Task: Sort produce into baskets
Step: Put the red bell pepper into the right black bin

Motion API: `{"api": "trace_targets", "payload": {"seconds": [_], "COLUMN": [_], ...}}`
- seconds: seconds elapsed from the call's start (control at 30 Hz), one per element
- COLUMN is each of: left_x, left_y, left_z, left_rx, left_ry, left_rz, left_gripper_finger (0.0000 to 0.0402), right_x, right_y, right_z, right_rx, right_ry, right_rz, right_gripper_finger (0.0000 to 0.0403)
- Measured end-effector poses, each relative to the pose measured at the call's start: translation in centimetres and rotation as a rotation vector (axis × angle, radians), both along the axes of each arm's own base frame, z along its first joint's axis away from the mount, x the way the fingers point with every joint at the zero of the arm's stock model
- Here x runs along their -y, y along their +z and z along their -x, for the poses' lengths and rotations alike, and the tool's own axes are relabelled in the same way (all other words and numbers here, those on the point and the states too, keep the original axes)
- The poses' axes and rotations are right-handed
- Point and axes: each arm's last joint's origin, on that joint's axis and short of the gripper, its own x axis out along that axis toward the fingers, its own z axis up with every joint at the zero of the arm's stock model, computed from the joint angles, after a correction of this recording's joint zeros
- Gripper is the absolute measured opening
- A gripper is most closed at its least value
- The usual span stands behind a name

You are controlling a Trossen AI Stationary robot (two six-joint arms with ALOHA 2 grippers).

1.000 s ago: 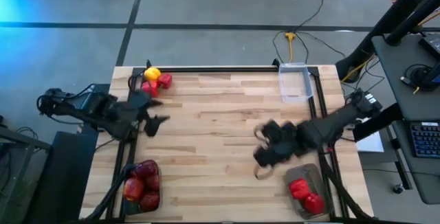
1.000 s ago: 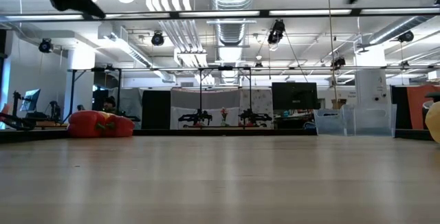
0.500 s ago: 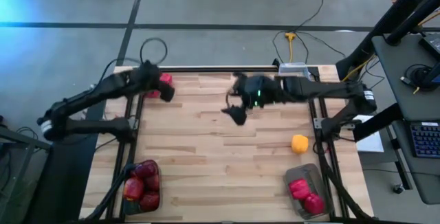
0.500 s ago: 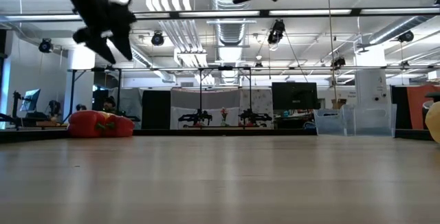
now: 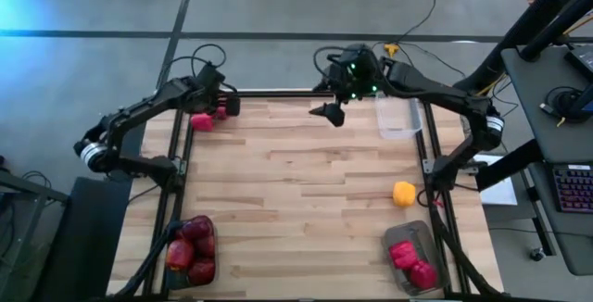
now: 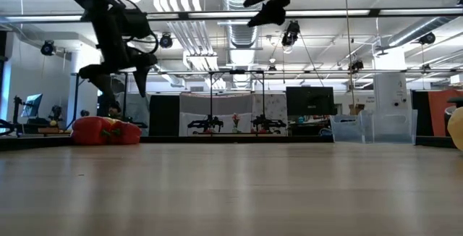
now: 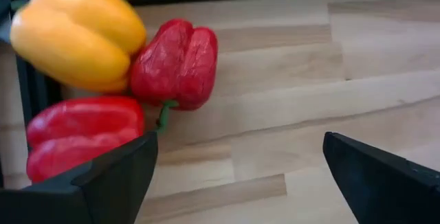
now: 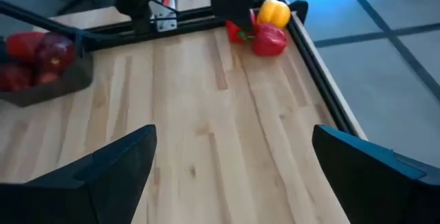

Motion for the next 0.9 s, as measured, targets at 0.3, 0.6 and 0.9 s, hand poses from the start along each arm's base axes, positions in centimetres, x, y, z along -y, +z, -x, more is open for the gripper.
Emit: {"api": "trace_targets", "payload": {"seconds": [0.3, 0.6, 0.9], "left_x": [-2.4, -5.3, -7.3], "left_y": [-0.6, -1.0, -3.7], "left_z": [-1.7, -3.3, -4.1], "left_rx": [-0.073, -0.210, -0.280], "left_ry": [0.035, 0.056, -0.035], "left_rz": [0.041, 0.019, 0.108], "left_gripper_finger": [0.0392, 0.0391, 0.0391], "right_x": [2.8, 4.3, 4.3], "right_y": [-1.1, -3.6, -3.7], "right_z": [0.4, -0.8, -0.9], "right_rx": [-0.032, -0.089, -0.093], "right_ry": [-0.028, -0.034, -0.045], "right_rz": [0.040, 0.009, -0.012], "right_gripper_finger": [0.0382, 0.0382, 0.0382]}}
